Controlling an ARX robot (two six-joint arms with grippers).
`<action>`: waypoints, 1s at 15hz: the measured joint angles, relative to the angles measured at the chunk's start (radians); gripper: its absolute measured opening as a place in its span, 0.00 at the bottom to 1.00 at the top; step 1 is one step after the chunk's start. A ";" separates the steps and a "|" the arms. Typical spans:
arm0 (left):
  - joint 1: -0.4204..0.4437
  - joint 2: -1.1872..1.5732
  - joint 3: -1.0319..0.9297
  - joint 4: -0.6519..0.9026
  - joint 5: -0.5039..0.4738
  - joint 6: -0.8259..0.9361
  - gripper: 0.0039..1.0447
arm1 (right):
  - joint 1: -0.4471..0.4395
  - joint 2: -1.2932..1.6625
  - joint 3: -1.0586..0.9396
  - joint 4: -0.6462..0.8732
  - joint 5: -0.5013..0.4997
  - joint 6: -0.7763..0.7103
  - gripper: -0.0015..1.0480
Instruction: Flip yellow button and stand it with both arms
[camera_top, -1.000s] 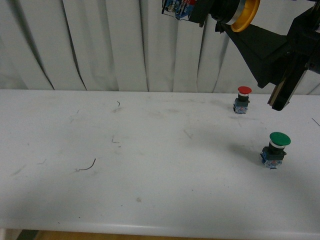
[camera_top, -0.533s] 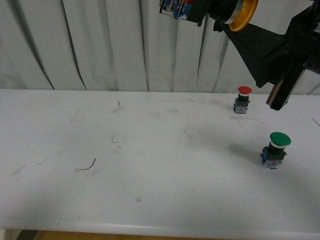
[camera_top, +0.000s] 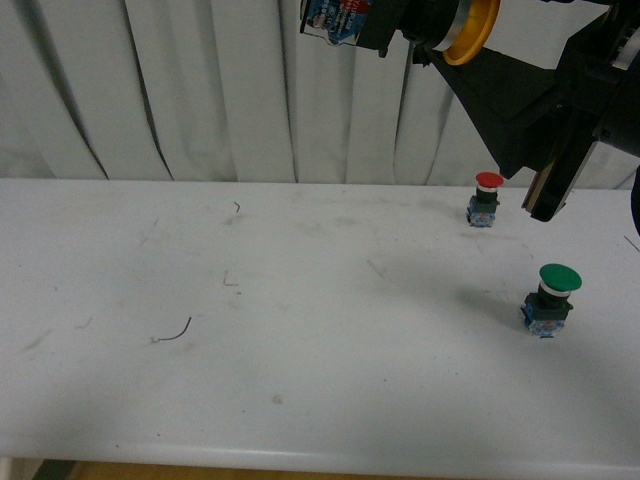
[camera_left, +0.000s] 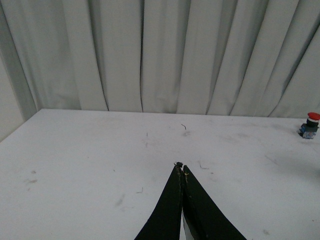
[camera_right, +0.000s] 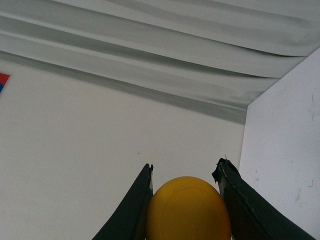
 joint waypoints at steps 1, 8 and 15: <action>0.000 -0.032 -0.032 0.006 0.000 0.000 0.01 | 0.007 0.000 0.000 0.000 0.000 -0.001 0.34; 0.000 -0.032 -0.038 0.003 0.000 0.000 0.22 | 0.009 -0.006 -0.009 -0.002 0.024 -0.092 0.34; 0.000 -0.032 -0.038 0.003 0.000 0.001 0.96 | -0.186 -0.007 0.178 -0.476 0.330 -1.010 0.34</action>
